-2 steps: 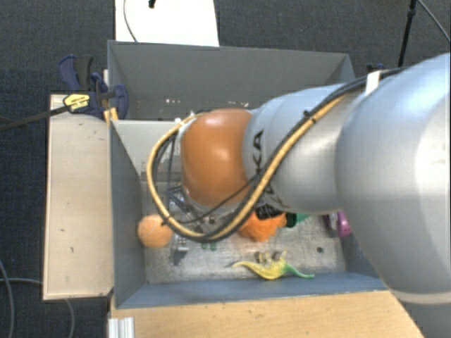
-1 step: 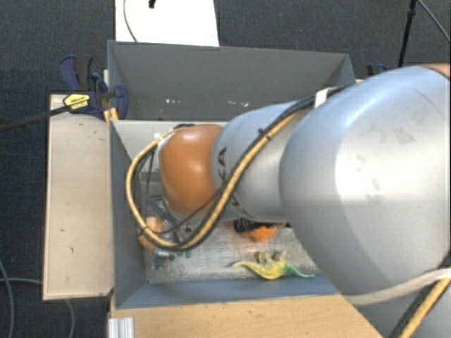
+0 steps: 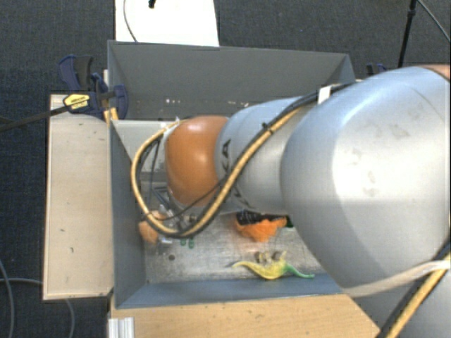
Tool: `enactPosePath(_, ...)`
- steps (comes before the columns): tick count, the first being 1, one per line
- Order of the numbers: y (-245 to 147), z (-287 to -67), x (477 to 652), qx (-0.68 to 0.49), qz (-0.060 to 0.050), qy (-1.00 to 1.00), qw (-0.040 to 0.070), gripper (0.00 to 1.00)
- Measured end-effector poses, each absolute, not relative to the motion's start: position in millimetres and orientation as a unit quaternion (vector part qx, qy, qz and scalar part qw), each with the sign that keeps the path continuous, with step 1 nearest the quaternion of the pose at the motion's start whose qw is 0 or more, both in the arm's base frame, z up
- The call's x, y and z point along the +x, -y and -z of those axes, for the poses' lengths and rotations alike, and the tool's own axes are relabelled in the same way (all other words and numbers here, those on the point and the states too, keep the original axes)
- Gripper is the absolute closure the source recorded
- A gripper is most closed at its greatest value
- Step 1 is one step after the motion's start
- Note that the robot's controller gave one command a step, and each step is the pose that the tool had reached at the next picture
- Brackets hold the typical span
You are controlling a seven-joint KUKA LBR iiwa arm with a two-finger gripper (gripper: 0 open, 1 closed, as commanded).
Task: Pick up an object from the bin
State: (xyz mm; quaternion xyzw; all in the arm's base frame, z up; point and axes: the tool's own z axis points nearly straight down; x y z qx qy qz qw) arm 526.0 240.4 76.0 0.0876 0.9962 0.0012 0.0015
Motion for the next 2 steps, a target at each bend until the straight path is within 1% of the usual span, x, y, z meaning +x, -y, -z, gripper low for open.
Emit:
enactPosePath(1, -240.4, -76.0, 525.9, 0.089, -0.001, -0.996, 0.001, 1.0)
enactPosePath(2, -240.0, -247.9, 522.7, 0.087, -0.002, -0.996, 0.003, 1.0)
